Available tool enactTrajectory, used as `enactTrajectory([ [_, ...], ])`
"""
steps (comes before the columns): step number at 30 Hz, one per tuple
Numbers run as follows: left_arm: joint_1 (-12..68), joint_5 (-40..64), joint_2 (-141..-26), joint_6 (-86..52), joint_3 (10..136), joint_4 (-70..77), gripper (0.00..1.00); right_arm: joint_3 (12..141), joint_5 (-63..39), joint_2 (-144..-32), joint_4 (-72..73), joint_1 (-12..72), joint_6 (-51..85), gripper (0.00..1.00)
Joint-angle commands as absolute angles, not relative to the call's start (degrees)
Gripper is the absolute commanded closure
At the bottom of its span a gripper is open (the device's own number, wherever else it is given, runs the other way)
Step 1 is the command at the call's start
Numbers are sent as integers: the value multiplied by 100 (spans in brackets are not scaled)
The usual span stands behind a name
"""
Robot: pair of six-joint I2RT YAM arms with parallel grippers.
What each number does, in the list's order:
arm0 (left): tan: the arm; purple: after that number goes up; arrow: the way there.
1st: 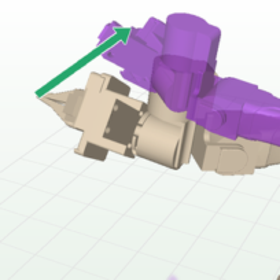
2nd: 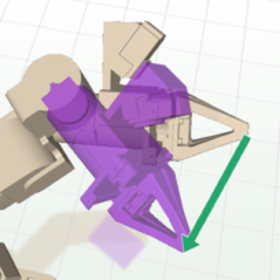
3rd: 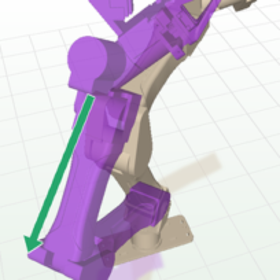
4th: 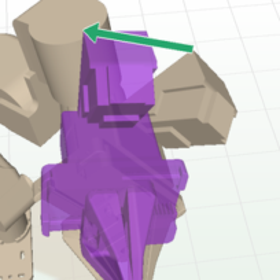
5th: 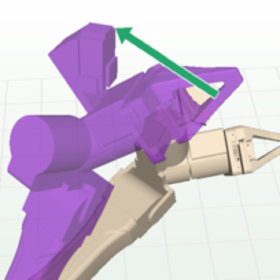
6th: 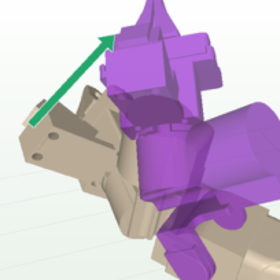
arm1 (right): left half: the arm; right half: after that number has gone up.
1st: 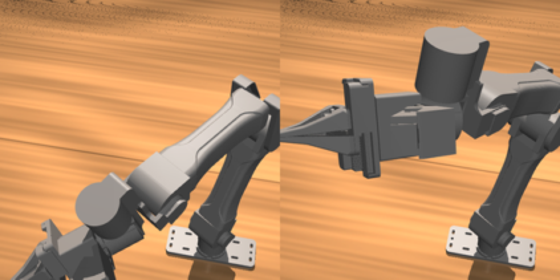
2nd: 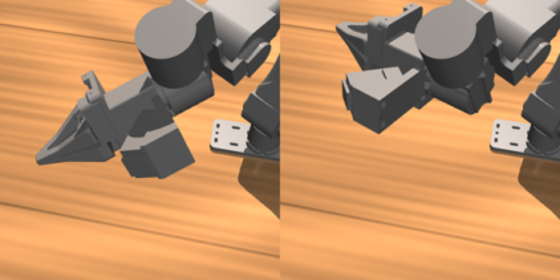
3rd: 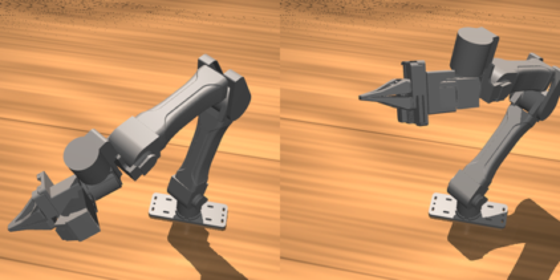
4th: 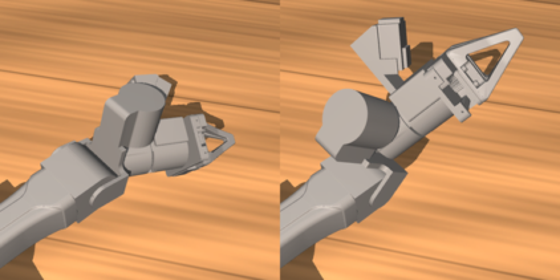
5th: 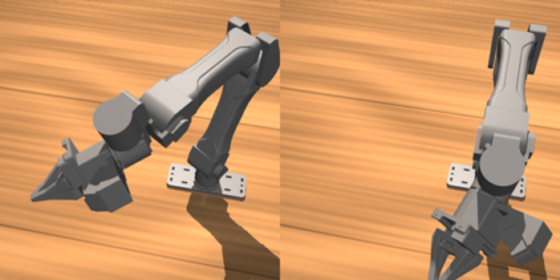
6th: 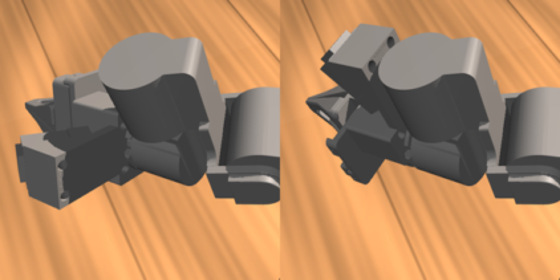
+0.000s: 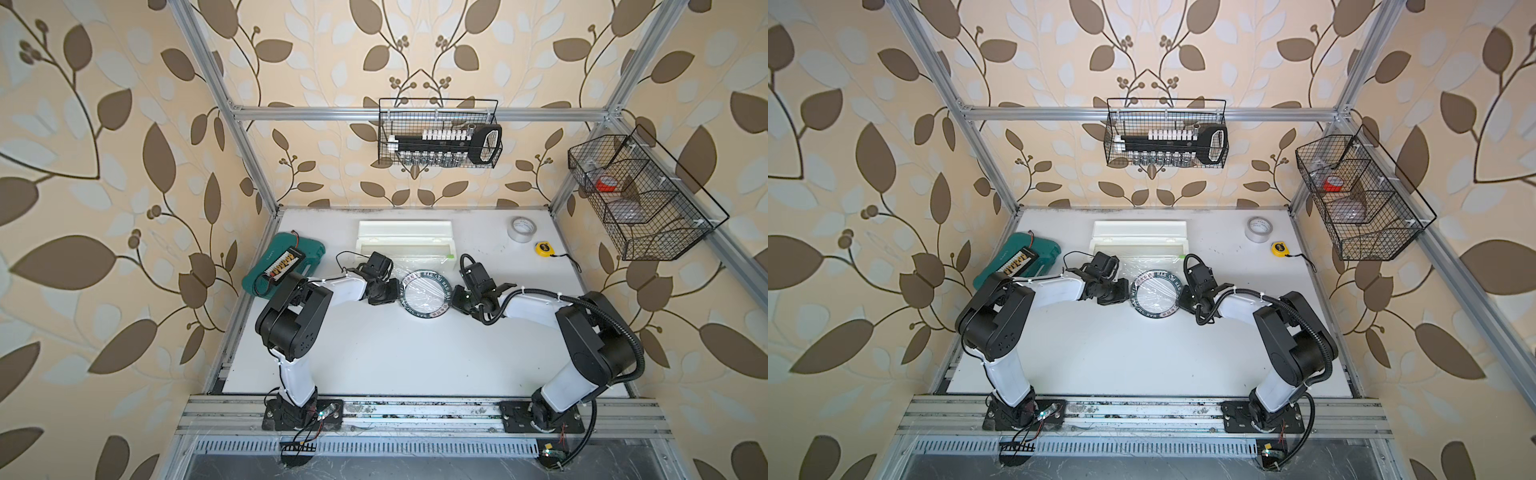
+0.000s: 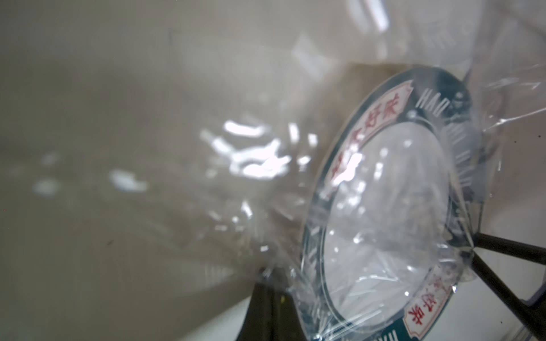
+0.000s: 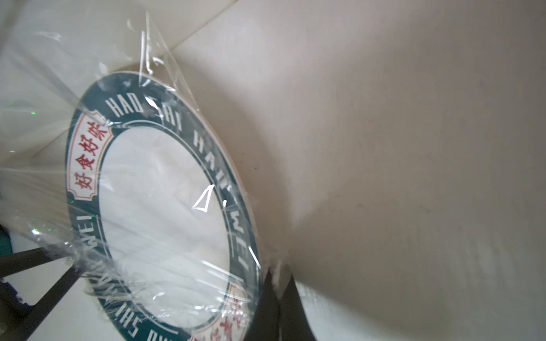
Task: Wrap the plate with plastic wrap
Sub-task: Move the plate to the center of the board.
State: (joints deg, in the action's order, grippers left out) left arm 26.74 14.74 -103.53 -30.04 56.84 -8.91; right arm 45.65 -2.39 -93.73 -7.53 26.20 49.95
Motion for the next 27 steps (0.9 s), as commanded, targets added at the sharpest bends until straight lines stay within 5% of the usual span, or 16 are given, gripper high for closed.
enactTrajectory([
  [1, 2378, 1552, -9879, -2787, 5461, -1697, 100, 4539, -377, -9003, -871, 2564, 4753, 100],
  [17, 2224, 2533, -7194, -3404, 5716, -2560, 100, 4958, -1022, -7423, -1465, 2241, 4207, 100],
  [27, 1524, 2767, -8399, -2795, 8613, -3527, 100, 7241, -1460, -8255, -1612, 1454, 4038, 100],
])
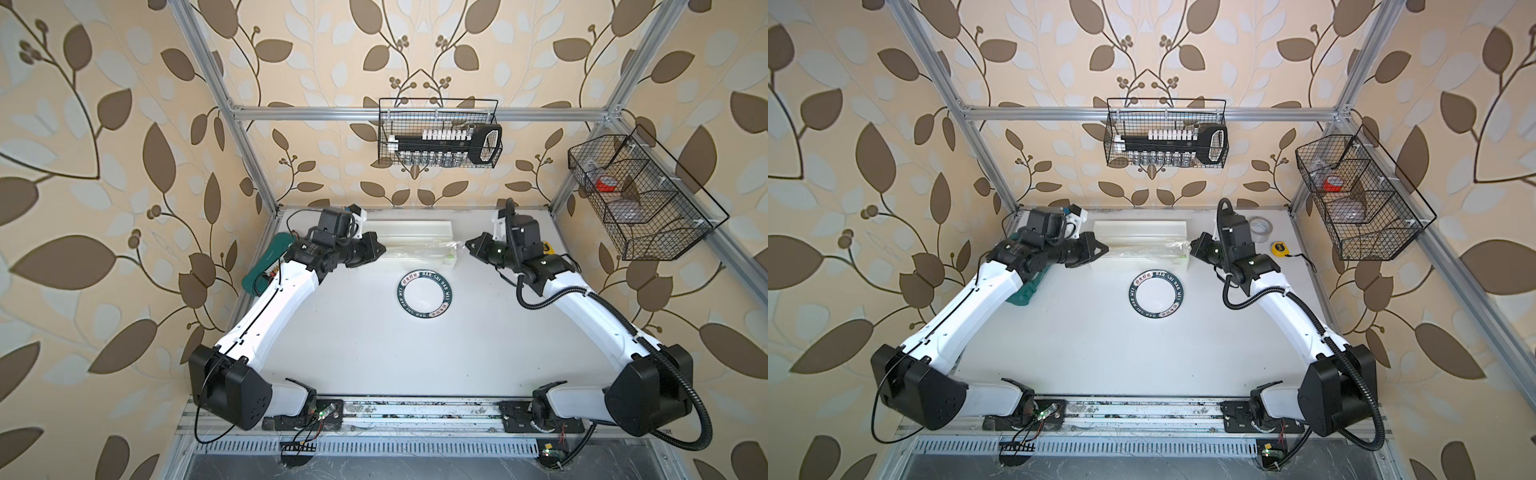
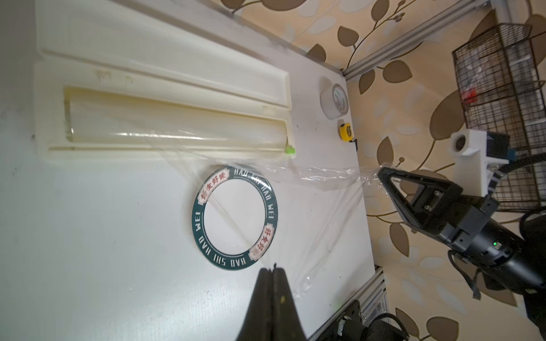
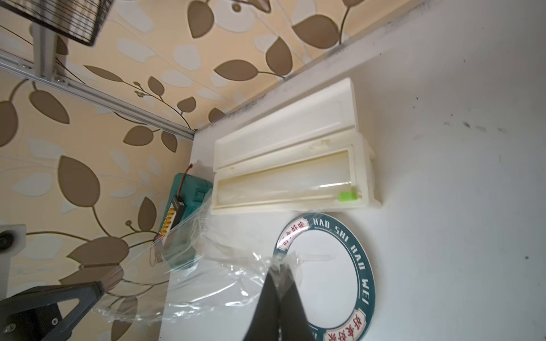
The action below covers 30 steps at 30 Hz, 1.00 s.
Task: Wrap the plate with plastic wrap
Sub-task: Move the plate to the center of the board, then cover the plate with plastic wrap.
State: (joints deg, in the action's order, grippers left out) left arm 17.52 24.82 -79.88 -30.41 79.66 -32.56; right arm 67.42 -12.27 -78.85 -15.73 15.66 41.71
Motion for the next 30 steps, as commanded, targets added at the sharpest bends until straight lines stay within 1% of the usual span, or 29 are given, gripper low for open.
enactTrajectory([
  [1, 1447, 2868, -8645, -2795, 8918, -3577, 100, 7574, -1447, -8449, -1649, 1410, 3989, 100],
  [4, 1291, 3135, -9183, -2777, 9725, -3738, 100, 8215, -1613, -8886, -1764, 1234, 3952, 100],
  [7, 1211, 3200, -9482, -2786, 10174, -3853, 100, 8580, -1738, -9086, -1856, 1129, 3939, 100],
  [12, 1169, 3215, -9414, -2795, 10500, -3972, 100, 8622, -1855, -9029, -1828, 1138, 3977, 100],
  [22, 1004, 3109, -9695, -2707, 11904, -4670, 100, 8707, -1958, -9101, -1714, 1206, 4100, 100],
  [28, 1002, 3196, -9743, -2698, 12095, -4742, 100, 8884, -2132, -9092, -1803, 1239, 4025, 100],
  [30, 1002, 3329, -9589, -2711, 11838, -4689, 100, 8827, -2147, -8974, -1882, 1255, 3944, 100],
])
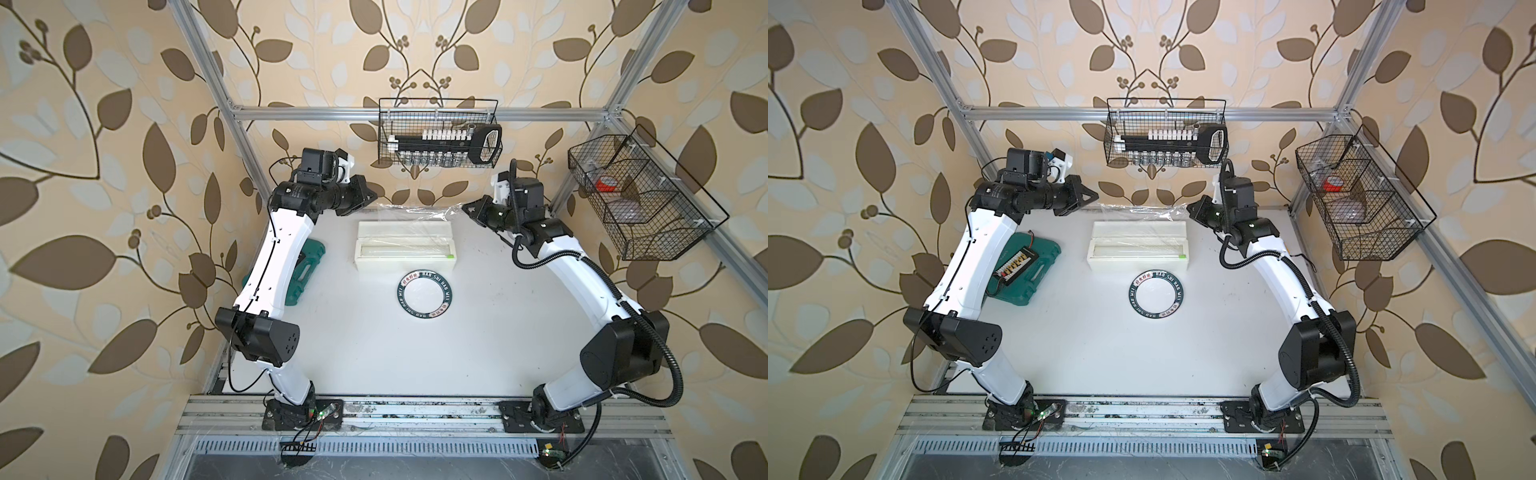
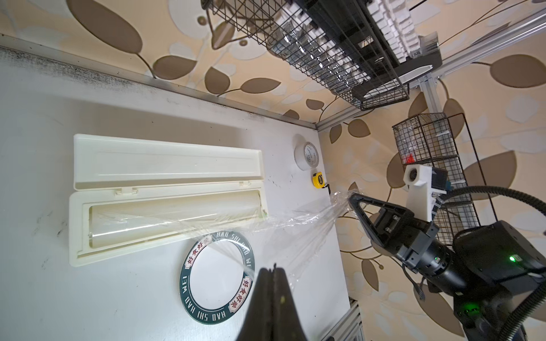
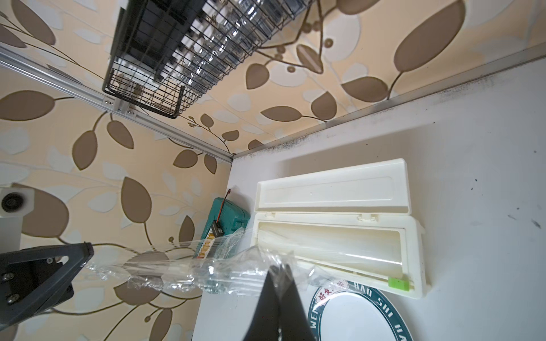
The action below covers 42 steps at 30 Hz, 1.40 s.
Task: Wrap the plate with plastic wrap
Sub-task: Cover the plate with plastic wrap.
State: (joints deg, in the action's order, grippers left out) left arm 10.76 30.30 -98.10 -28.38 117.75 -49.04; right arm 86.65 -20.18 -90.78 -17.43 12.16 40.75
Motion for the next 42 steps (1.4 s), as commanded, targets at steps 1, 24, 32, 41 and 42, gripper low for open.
enactTrajectory([
  [1, 1003, 3447, -9402, -2800, 11353, -4511, 100, 8683, -2128, -8858, -1903, 1269, 3901, 100],
  [24, 2623, 2779, -5617, -3883, 3727, -3028, 100, 3525, -881, -6888, -2316, 2768, 4144, 100],
  [32, 3194, 2219, -6793, -3987, 3276, -2106, 100, 3405, -167, -7664, -2095, 2921, 4639, 100],
  [41, 3375, 1628, -8036, -4052, 3251, -1263, 100, 3546, 196, -8349, -1614, 2918, 4675, 100],
  [42, 3375, 1596, -8125, -4052, 3259, -1228, 100, 3550, 185, -8382, -1550, 2926, 4691, 100],
])
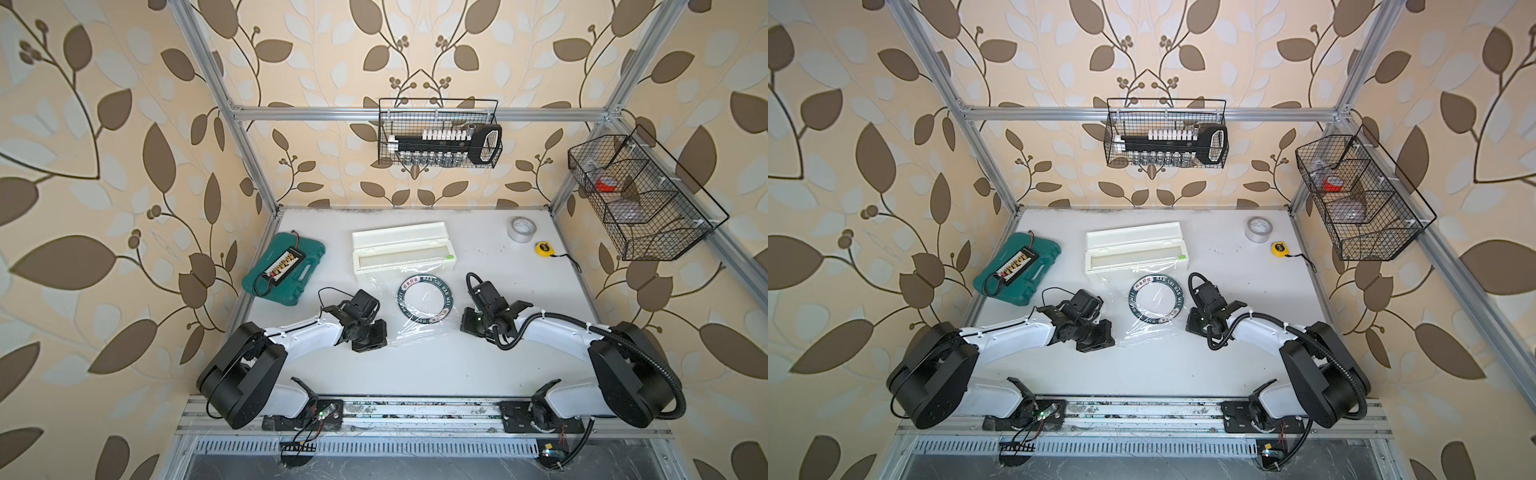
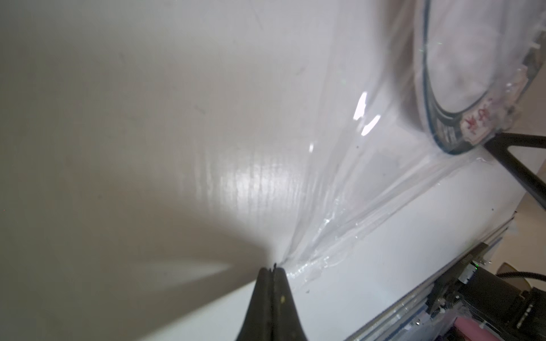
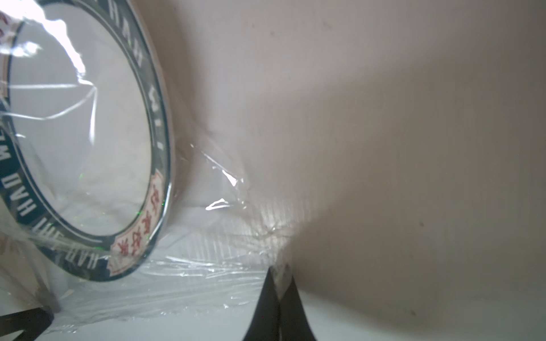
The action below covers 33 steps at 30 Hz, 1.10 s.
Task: Wrap the plate with plastic wrap
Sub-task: Cover the plate with plastic wrap.
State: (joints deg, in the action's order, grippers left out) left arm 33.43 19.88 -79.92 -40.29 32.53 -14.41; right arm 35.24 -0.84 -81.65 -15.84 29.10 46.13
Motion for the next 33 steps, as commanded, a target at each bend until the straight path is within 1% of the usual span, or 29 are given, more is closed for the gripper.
enactTrajectory([
  [1, 3371, 1577, -8213, -4041, 3295, -1204, 100, 3546, 184, -8416, -1499, 2926, 4715, 100],
  [4, 3373, 1556, -8508, -4046, 3380, -1126, 100, 3545, 164, -8388, -1388, 2924, 4707, 100],
  [5, 3373, 1586, -8532, -4059, 3405, -1096, 100, 3546, 146, -8353, -1378, 2927, 4697, 98],
  [8, 3367, 1576, -8588, -4091, 3469, -1189, 100, 3575, 152, -8239, -1482, 2916, 4626, 91],
  [9, 3362, 1527, -8589, -4093, 3486, -1279, 99, 3572, 152, -8184, -1530, 2918, 4600, 89],
  [11, 3347, 1416, -8557, -4071, 3479, -1520, 95, 3549, 153, -8036, -1623, 2886, 4530, 80],
  [13, 3290, 1386, -8487, -4069, 3400, -1612, 95, 3508, 111, -7934, -1635, 2844, 4445, 79],
  [14, 3251, 1424, -8455, -4053, 3343, -1576, 97, 3499, 122, -7916, -1636, 2819, 4398, 79],
  [16, 3180, 1480, -8458, -4033, 3266, -1400, 100, 3489, 168, -7972, -1565, 2768, 4301, 85],
  [17, 3164, 1523, -8510, -4026, 3283, -1303, 100, 3497, 106, -8050, -1493, 2692, 4268, 88],
  [20, 3154, 1639, -8883, -4025, 3465, -966, 100, 3561, -23, -8340, -1155, 2537, 4254, 100],
  [23, 3080, 1685, -9457, -3966, 3746, -722, 100, 3718, -23, -8673, -901, 2346, 4264, 100],
  [27, 2635, 1646, -10101, -3817, 4095, -647, 100, 4020, -78, -9139, -545, 2044, 4216, 100],
  [30, 2449, 1314, -10389, -3624, 4465, -842, 100, 4242, -186, -9496, -211, 2048, 4220, 100],
  [33, 2426, 1284, -10592, -3635, 4784, -822, 100, 4280, -463, -9774, 291, 2054, 4424, 100],
])
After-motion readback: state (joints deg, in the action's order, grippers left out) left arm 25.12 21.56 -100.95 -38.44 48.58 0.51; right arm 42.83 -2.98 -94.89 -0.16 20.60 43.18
